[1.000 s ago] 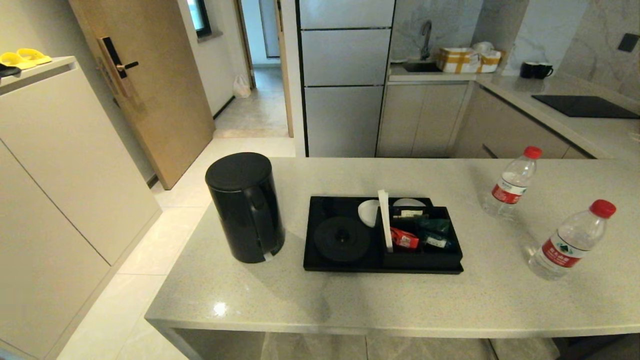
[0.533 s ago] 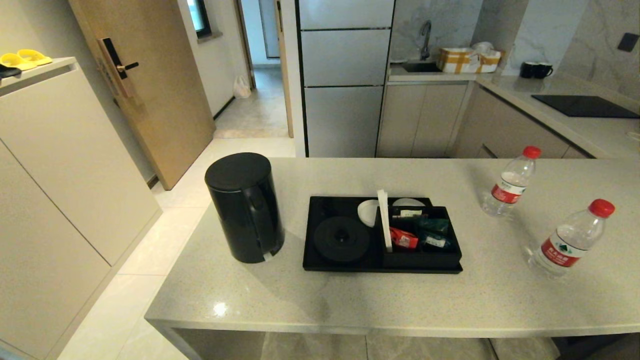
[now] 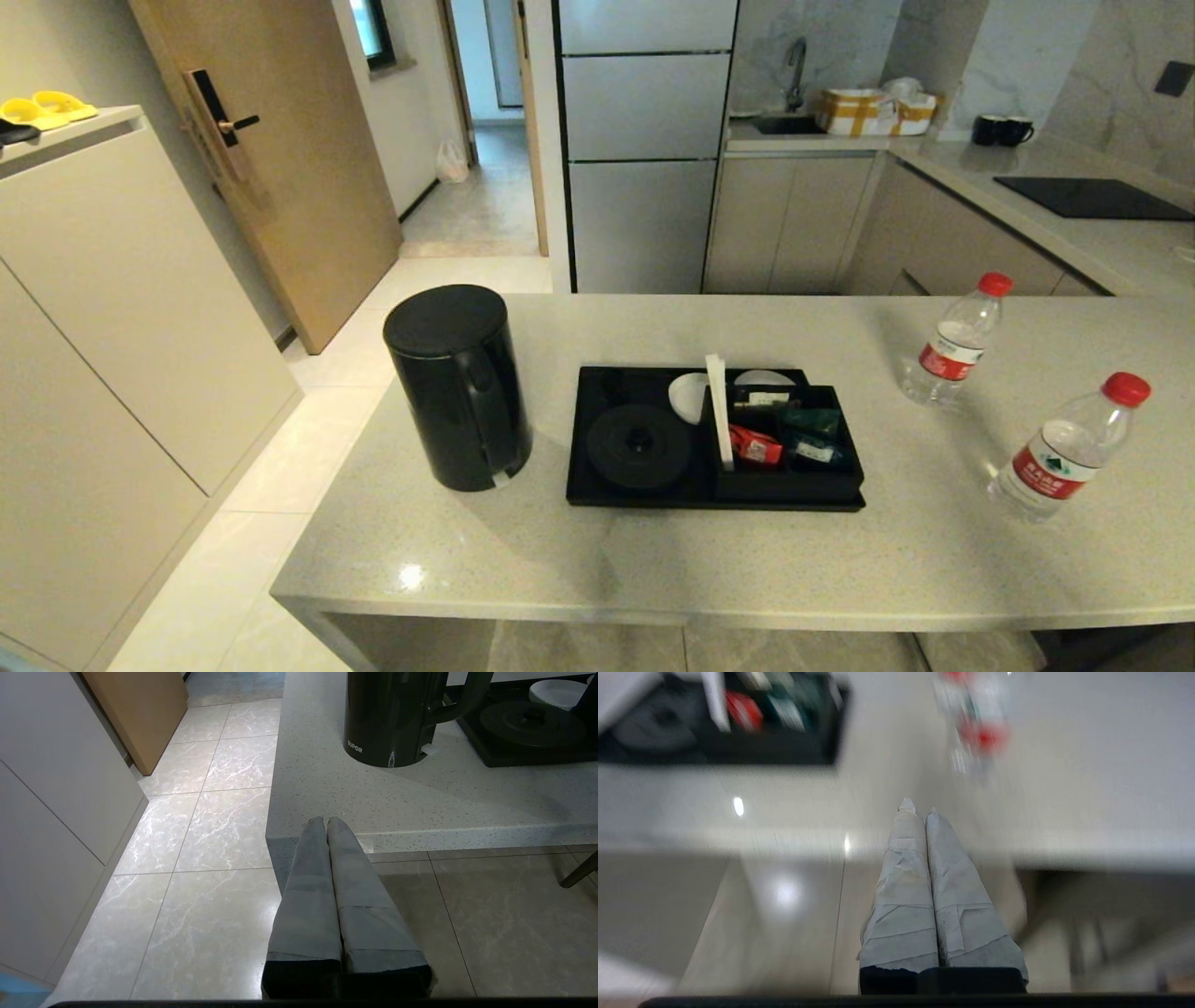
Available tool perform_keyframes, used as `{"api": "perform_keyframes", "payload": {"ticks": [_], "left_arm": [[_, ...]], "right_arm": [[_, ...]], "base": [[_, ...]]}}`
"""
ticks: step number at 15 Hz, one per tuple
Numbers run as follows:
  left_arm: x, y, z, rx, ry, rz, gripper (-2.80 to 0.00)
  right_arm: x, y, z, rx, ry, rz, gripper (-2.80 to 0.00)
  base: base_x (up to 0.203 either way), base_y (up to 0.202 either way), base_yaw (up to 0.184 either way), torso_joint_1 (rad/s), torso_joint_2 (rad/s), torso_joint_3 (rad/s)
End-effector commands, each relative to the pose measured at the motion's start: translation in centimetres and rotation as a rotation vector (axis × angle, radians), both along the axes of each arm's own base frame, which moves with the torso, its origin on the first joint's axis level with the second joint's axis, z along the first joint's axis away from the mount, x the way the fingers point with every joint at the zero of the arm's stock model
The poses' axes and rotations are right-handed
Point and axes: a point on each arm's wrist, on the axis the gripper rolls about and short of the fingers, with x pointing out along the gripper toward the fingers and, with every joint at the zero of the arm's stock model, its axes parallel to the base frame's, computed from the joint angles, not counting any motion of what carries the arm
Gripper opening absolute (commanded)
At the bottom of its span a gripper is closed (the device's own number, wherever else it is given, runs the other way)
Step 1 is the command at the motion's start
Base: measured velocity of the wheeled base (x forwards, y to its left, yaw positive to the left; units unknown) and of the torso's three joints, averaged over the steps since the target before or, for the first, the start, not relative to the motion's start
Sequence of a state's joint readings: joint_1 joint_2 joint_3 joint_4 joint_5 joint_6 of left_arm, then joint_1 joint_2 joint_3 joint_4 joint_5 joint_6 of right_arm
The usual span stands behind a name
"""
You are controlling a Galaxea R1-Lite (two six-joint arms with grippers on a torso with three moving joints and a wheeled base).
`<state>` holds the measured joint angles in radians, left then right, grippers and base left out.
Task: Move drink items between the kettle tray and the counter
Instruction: Return the bottled water to its original position
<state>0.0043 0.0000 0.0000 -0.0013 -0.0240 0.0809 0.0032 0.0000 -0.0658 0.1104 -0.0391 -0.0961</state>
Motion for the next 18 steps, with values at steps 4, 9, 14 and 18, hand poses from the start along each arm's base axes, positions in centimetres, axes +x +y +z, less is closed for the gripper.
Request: {"api": "perform_keyframes", "payload": {"ticks": [4,9,14,18], "left_arm": [[0.00,0.00,0.00,0.000,0.000,0.001,-2.80],[0.00,0.00,0.00,0.000,0.000,0.000,-2.80],[0.00,0.00,0.00,0.000,0.000,0.000,-2.80],[0.00,0.00,0.00,0.000,0.000,0.000,-2.80]], "right_arm": [[0.53,0.11,-0.69,0.033,-0.045,0.049,-2.80],[0.54,0.11,-0.74,0.045,-0.040,0.047,-2.80],[0.55,0.09,-0.72,0.062,-0.041,0.039,-2.80],[0.53,0.09,-0.73,0.073,-0.043,0.037,-2.80]], "base": [[0.000,0.000,0.000,0.000,0.00,0.000],[0.000,0.000,0.000,0.000,0.00,0.000],[0.000,0.000,0.000,0.000,0.00,0.000],[0.000,0.000,0.000,0.000,0.00,0.000]]}}
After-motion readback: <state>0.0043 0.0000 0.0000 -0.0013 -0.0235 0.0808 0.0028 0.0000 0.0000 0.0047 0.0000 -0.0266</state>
